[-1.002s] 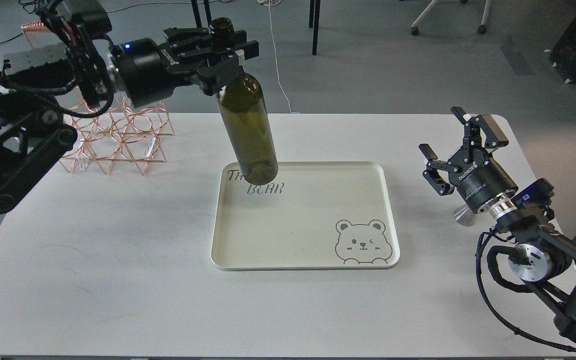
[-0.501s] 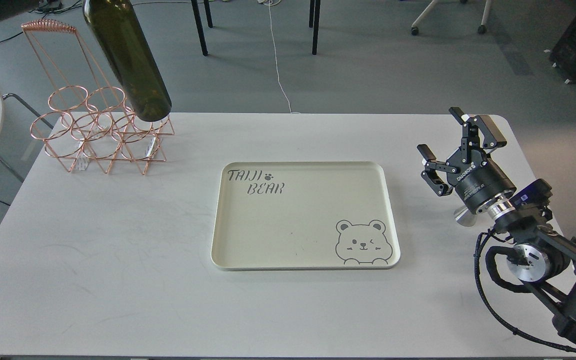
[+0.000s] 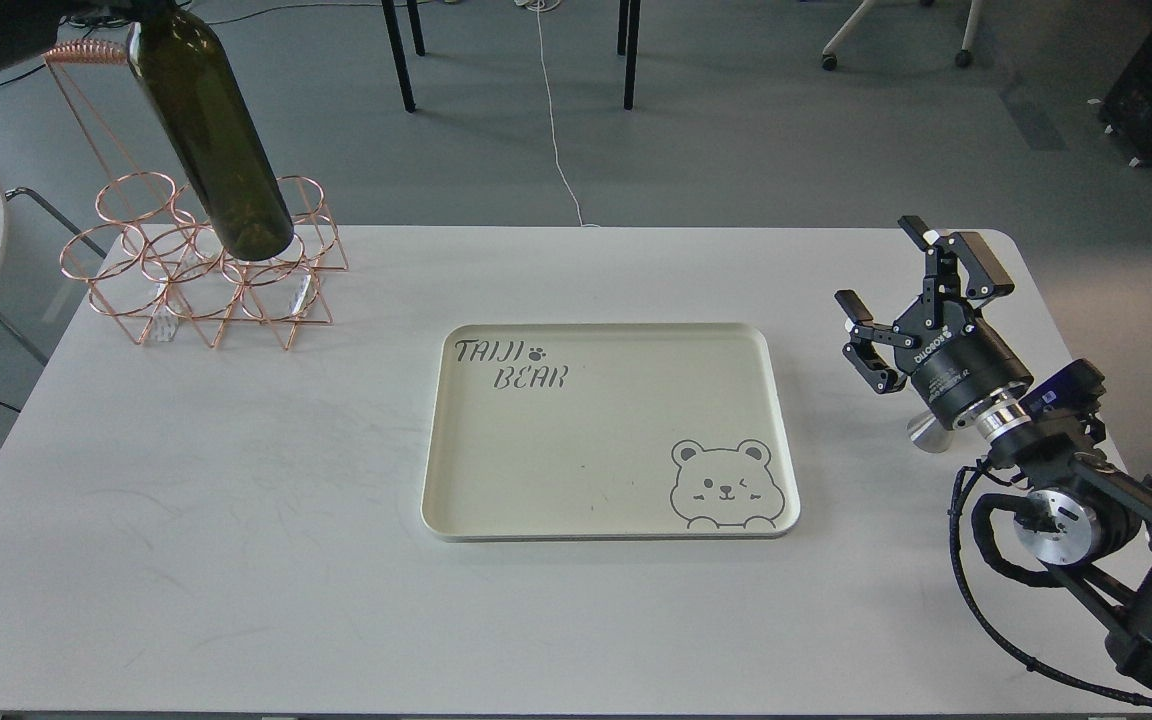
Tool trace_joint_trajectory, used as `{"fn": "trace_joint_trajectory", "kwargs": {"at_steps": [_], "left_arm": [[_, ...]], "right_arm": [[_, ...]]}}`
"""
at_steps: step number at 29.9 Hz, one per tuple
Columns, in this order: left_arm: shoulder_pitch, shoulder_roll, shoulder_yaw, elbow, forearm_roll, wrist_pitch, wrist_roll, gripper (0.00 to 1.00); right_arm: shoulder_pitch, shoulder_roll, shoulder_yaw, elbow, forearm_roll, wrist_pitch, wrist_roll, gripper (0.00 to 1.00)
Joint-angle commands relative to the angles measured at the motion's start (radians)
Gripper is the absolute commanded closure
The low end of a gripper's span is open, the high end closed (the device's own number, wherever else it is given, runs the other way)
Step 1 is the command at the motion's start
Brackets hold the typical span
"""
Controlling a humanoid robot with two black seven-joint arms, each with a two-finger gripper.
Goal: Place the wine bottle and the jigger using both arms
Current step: 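Lift the wine bottle with the left gripper toward the copper rack, then lower the bottle into a slot of the copper rack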
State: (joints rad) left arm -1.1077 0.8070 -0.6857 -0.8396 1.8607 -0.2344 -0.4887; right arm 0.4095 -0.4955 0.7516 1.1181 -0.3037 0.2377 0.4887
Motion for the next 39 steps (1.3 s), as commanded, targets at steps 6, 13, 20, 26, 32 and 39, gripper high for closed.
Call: {"fn": "trace_joint_trajectory", "kwargs": {"at_steps": [6, 13, 20, 26, 32, 39], "left_arm": [[0.008, -0.014, 0.011, 0.027, -0.008, 0.017, 0.000, 0.90], [0.014, -0.015, 0.014, 0.028, -0.006, 0.018, 0.000, 0.89], [0.012, -0.011, 0.066, 0.028, -0.009, 0.038, 0.000, 0.89], [0.014, -0.012, 0.068, 0.027, -0.008, 0.038, 0.000, 0.88], [0.026, -0.015, 0.068, 0.028, -0.009, 0.041, 0.000, 0.82], [0.045, -0.016, 0.067, 0.028, -0.009, 0.050, 0.000, 0.81]], "right_arm": [[0.000, 0.003, 0.000, 0.000, 0.000, -0.006, 0.000, 0.01], [0.000, 0.003, 0.002, 0.000, 0.000, -0.006, 0.000, 0.01], [0.000, 0.003, 0.000, 0.000, 0.000, -0.006, 0.000, 0.01], [0.000, 0.003, 0.000, 0.000, 0.000, -0.006, 0.000, 0.01], [-0.001, 0.003, 0.000, 0.000, 0.000, -0.006, 0.000, 0.01], [0.000, 0.003, 0.000, 0.000, 0.000, -0.006, 0.000, 0.01]]}}
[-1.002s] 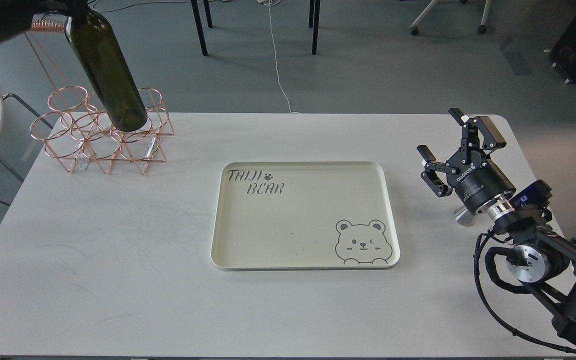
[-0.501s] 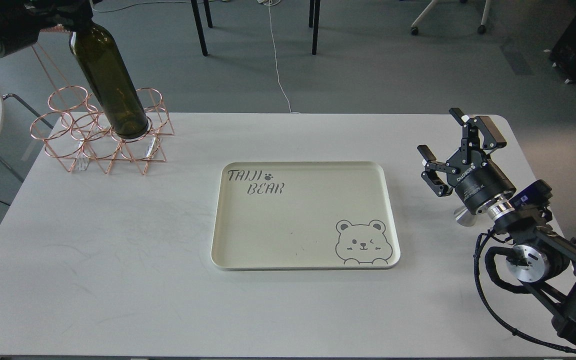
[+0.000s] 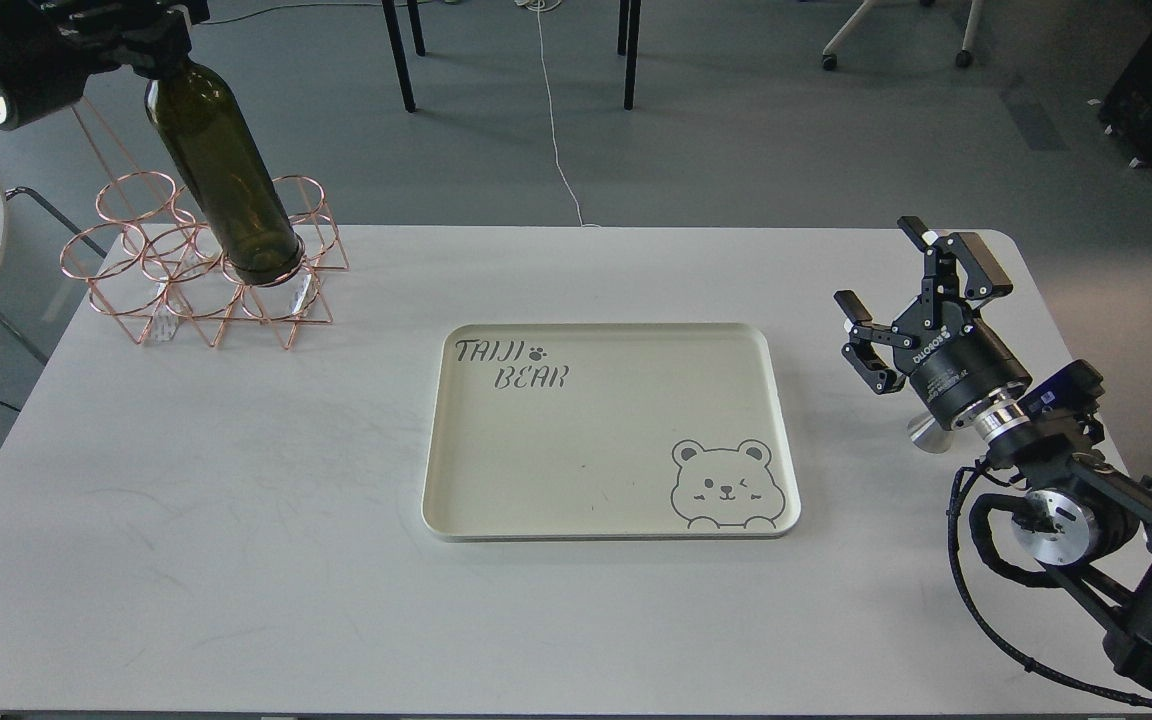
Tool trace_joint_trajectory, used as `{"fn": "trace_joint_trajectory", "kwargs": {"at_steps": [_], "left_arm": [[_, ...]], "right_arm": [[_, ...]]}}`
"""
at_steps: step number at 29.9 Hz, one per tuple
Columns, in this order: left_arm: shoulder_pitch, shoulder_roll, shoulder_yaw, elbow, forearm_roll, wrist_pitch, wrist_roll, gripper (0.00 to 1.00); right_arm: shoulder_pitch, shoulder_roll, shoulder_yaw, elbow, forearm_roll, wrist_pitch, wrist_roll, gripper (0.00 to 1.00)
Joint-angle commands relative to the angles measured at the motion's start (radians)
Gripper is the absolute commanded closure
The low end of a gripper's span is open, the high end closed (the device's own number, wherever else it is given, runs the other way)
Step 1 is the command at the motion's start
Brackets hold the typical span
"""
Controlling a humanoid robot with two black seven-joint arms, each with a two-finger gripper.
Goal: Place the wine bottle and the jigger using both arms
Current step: 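Lower the bottle into a slot of the copper rack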
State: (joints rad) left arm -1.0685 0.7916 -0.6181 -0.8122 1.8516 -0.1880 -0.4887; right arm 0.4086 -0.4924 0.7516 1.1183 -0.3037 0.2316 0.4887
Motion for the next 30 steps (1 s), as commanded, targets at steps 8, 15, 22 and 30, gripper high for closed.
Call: {"fn": "trace_joint_trajectory", "kwargs": {"at_steps": [8, 15, 22, 30], "left_arm": [[0.032, -0.034, -0.002, 0.007, 0.001, 0.015, 0.000, 0.77], [0.033, -0.072, 0.000, 0.044, 0.001, 0.015, 0.000, 0.74], [0.062, -0.078, -0.002, 0.059, 0.001, 0.030, 0.000, 0.70], [0.062, -0.112, 0.000, 0.097, 0.000, 0.041, 0.000, 0.64]], "right_arm": [[-0.001, 0.000, 0.000, 0.000, 0.000, 0.000, 0.000, 0.01], [-0.002, 0.000, 0.000, 0.000, 0.000, 0.000, 0.000, 0.01], [-0.004, 0.000, 0.000, 0.000, 0.000, 0.000, 0.000, 0.01], [-0.004, 0.000, -0.001, 0.000, 0.000, 0.000, 0.000, 0.01]]}}
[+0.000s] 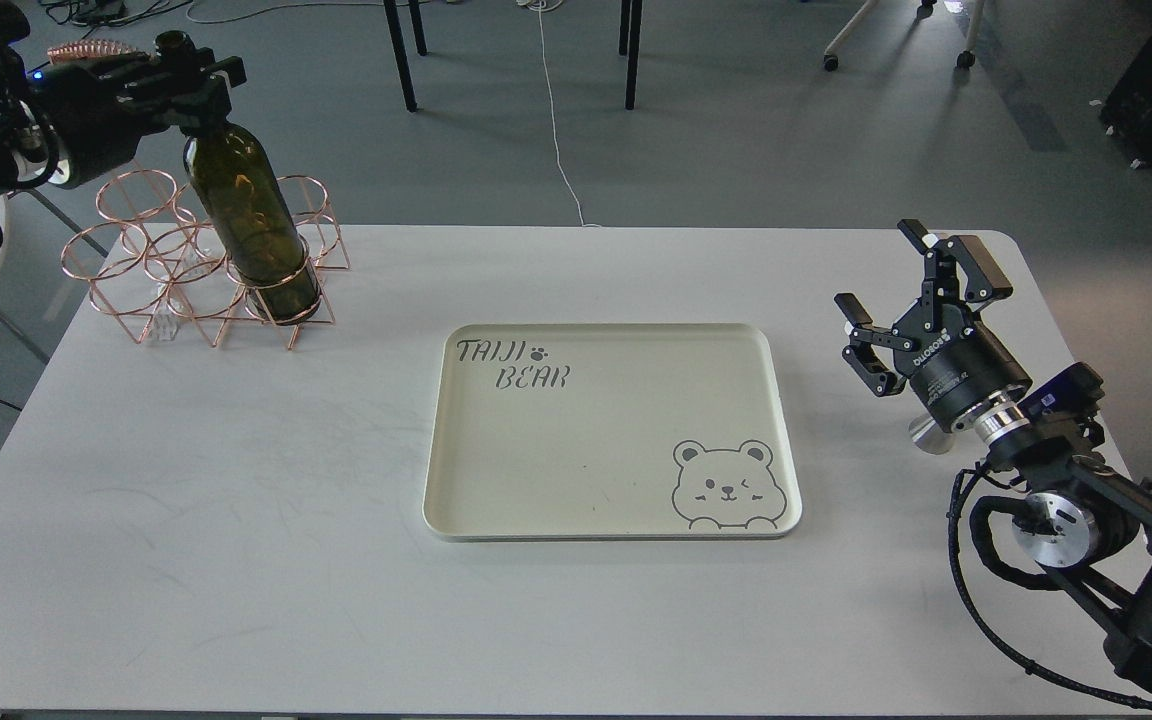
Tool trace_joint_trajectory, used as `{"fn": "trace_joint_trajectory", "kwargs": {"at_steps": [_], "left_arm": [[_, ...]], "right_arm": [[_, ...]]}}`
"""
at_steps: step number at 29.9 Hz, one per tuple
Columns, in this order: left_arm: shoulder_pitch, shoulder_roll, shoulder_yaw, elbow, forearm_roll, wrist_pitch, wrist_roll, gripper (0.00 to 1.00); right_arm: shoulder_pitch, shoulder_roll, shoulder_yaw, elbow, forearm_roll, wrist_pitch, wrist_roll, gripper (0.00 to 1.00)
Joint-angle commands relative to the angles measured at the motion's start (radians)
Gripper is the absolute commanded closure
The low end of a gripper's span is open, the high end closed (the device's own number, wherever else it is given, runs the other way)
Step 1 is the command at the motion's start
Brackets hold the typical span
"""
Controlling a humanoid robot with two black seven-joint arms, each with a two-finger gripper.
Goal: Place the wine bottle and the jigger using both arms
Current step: 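Lower the bottle into a slot of the copper rack, then open the left gripper and withdraw it from the bottle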
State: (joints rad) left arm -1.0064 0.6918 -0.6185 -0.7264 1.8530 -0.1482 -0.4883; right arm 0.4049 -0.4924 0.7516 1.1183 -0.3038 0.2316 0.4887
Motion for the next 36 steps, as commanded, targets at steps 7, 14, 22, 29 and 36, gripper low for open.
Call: {"fn": "trace_joint_trajectory", "kwargs": {"at_steps": [7, 14, 22, 29, 36], "left_arm": [[0.002, -0.018, 0.000, 0.016, 0.000, 0.001, 0.000, 0.49], [0.000, -0.018, 0.000, 0.016, -0.001, 0.007, 0.000, 0.20], [0.002, -0.021, 0.000, 0.016, -0.005, 0.018, 0.000, 0.08], [0.015, -0.017, 0.028, 0.016, 0.000, 0.016, 0.000, 0.86], [0.017, -0.017, 0.029, 0.016, 0.002, 0.016, 0.000, 0.94]], "right_arm": [[0.000, 0.002, -0.001, 0.000, 0.000, 0.000, 0.000, 0.01], [0.000, 0.002, -0.003, 0.000, 0.000, 0.000, 0.000, 0.01], [0.000, 0.000, -0.003, 0.000, 0.000, 0.000, 0.000, 0.01], [0.000, 0.000, -0.001, 0.000, 0.000, 0.000, 0.000, 0.01], [0.000, 0.000, -0.001, 0.000, 0.000, 0.000, 0.000, 0.01]]}}
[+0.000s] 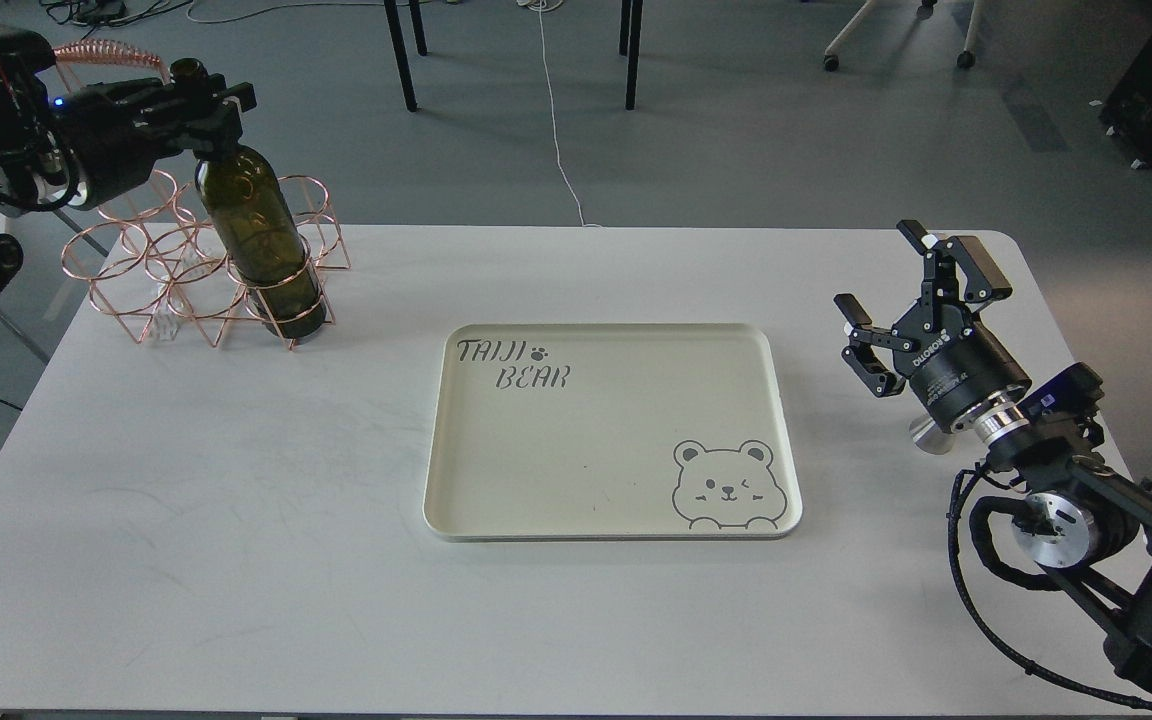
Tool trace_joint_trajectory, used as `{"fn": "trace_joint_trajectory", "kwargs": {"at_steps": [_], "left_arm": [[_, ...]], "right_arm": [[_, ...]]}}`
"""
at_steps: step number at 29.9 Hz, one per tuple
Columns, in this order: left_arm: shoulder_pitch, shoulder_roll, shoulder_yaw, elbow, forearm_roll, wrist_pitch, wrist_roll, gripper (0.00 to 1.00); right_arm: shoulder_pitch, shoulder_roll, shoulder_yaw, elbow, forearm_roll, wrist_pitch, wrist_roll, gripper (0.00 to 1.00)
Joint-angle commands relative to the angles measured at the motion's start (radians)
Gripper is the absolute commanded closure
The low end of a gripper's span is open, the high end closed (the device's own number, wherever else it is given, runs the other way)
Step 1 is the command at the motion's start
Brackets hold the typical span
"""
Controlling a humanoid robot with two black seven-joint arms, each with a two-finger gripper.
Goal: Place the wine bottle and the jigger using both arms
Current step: 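Open the left gripper and withdraw it from the bottle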
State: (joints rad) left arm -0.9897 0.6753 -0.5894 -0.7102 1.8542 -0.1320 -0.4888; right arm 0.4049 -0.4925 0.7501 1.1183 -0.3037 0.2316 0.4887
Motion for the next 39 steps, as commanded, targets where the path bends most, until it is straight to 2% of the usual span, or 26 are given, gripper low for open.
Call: {"fn": "trace_joint_trajectory", "kwargs": {"at_steps": [1, 5, 6, 7, 8, 9, 10, 22, 28, 30, 36, 39], "left_arm": [[0.000, 0.000, 0.000, 0.000, 0.000, 0.000, 0.000, 0.94], [0.002, -0.002, 0.000, 0.000, 0.000, 0.000, 0.000, 0.94], [0.002, -0.003, 0.000, 0.000, -0.001, 0.002, 0.000, 0.88], [0.002, -0.003, 0.000, 0.000, -0.001, 0.002, 0.000, 0.75], [0.002, -0.003, 0.000, 0.000, -0.001, 0.002, 0.000, 0.48], [0.002, -0.003, 0.000, 0.000, -0.003, 0.003, 0.000, 0.28], [0.002, -0.003, 0.000, 0.000, -0.003, 0.003, 0.000, 0.22], [0.000, -0.002, -0.001, -0.002, -0.006, 0.006, 0.000, 0.03], [0.017, 0.042, -0.001, -0.020, -0.068, 0.002, 0.000, 0.03], [0.039, 0.085, -0.003, -0.055, -0.105, -0.003, 0.000, 0.03], [0.126, 0.226, -0.020, -0.282, -0.321, -0.072, 0.000, 0.02], [0.158, 0.257, -0.023, -0.328, -0.447, -0.086, 0.000, 0.02]], "right_arm": [[0.000, 0.000, 0.000, 0.000, 0.000, 0.000, 0.000, 0.01], [0.000, 0.000, 0.000, 0.000, 0.000, 0.000, 0.000, 0.01], [0.000, 0.002, 0.000, 0.000, 0.000, 0.000, 0.000, 0.01], [0.000, 0.000, 0.000, 0.000, 0.000, 0.000, 0.000, 0.01], [0.000, 0.002, 0.000, 0.000, 0.000, 0.000, 0.000, 0.01], [0.000, 0.002, 0.000, 0.000, 0.000, 0.000, 0.000, 0.01], [0.000, 0.000, 0.000, 0.000, 0.000, 0.000, 0.000, 0.01], [0.000, 0.002, 0.000, 0.000, 0.000, 0.000, 0.000, 0.01], [0.000, 0.000, 0.002, 0.002, 0.000, 0.000, 0.000, 0.01], [0.000, 0.000, 0.002, 0.002, 0.000, 0.000, 0.000, 0.01], [0.000, 0.002, 0.003, 0.002, 0.000, 0.000, 0.000, 0.01], [0.000, 0.002, 0.003, 0.002, 0.000, -0.001, 0.000, 0.01]]}}
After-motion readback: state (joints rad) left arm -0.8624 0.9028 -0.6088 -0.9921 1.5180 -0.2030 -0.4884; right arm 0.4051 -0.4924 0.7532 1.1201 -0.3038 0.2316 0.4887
